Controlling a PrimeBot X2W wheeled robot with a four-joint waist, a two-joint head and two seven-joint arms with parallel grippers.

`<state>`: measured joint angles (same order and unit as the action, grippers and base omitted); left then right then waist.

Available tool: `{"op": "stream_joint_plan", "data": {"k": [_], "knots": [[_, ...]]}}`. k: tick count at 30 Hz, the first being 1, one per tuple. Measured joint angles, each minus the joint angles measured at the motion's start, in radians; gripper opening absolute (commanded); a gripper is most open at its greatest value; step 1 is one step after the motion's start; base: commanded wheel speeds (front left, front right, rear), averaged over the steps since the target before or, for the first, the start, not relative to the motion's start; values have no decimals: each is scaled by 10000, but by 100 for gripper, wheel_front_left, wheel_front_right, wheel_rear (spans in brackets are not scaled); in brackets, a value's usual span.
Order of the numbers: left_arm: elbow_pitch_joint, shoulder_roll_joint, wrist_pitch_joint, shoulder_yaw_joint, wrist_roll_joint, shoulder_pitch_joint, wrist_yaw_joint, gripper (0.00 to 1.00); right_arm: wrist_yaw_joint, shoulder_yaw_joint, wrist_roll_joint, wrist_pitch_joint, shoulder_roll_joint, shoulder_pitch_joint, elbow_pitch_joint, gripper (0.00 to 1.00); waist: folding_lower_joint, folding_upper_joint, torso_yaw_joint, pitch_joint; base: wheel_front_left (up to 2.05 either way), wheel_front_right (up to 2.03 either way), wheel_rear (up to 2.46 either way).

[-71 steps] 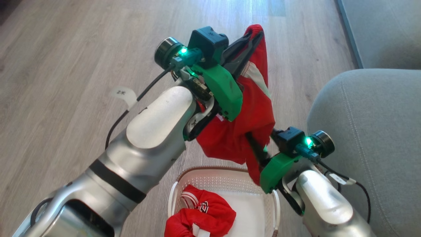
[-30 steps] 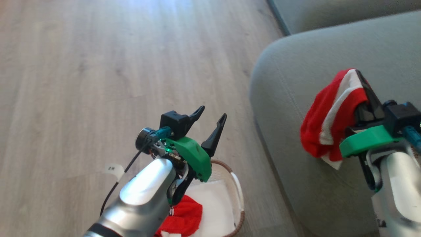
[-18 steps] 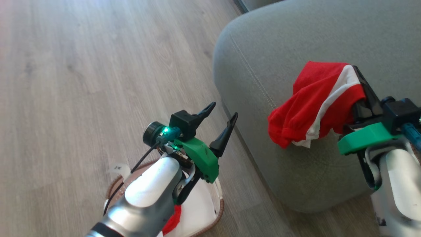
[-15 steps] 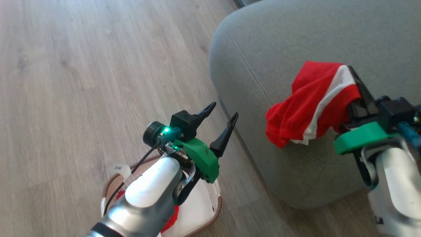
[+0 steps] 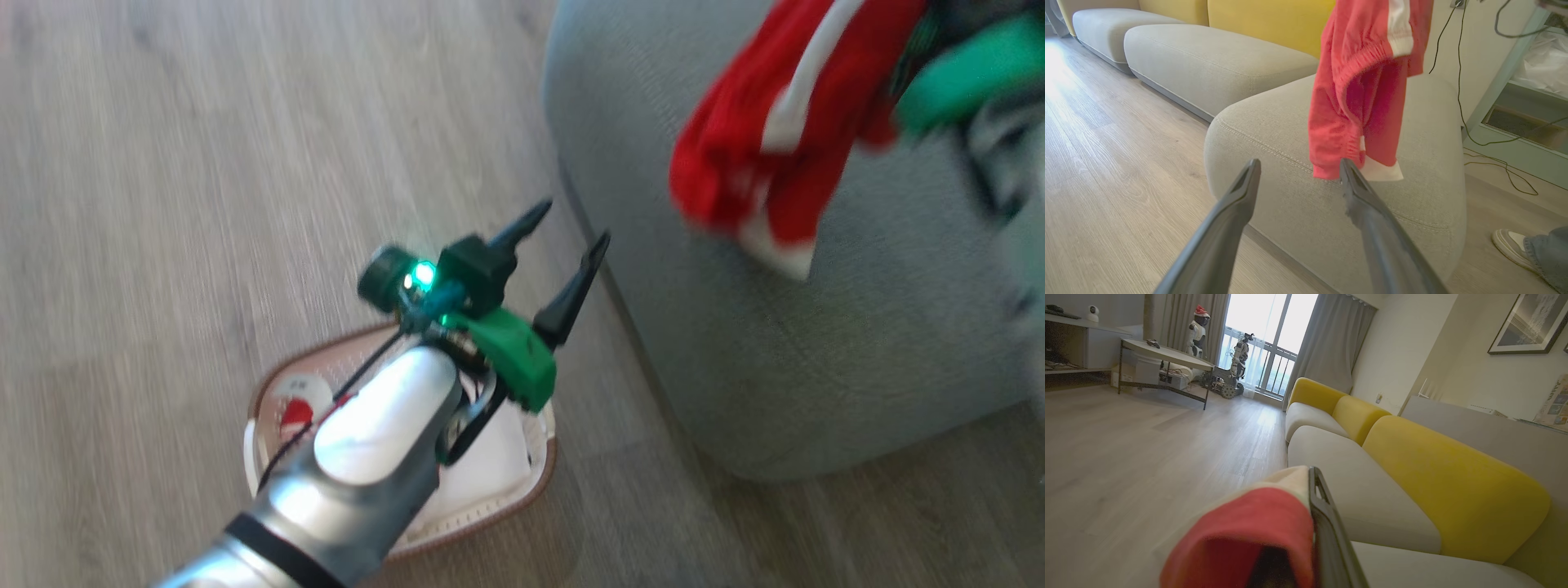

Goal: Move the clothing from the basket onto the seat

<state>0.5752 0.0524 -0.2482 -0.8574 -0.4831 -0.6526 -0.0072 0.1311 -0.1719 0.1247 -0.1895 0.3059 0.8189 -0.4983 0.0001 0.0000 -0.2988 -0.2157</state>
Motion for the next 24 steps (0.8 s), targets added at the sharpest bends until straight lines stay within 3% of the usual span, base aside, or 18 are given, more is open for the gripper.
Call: {"op": "stream_joint_plan", "data": {"k": [5, 12, 20, 24], "knots": [[-566, 23, -10, 13, 359, -732, 167, 100, 0, 140, 81, 19, 840, 3125, -1732, 0, 1, 0, 427, -1026, 0, 0, 0], [-1106, 174, 132, -33, 683, -1175, 364, 100, 0, 1555, -752, -59, 1774, 5586, -3269, 0, 1, 0, 1124, -2284, 0, 0, 0], [-1584, 343, 282, -90, 846, -1491, 518, 100, 0, 3852, -2173, -445, 1942, 5561, -5191, 0, 0, -1, 1888, -3430, 0, 0, 0], [-1651, 470, 456, -153, 926, -1490, 602, 100, 0, 5051, -2675, -579, 1415, 4620, -5988, 0, 1, -1, 2071, -3824, 0, 0, 0]]}}
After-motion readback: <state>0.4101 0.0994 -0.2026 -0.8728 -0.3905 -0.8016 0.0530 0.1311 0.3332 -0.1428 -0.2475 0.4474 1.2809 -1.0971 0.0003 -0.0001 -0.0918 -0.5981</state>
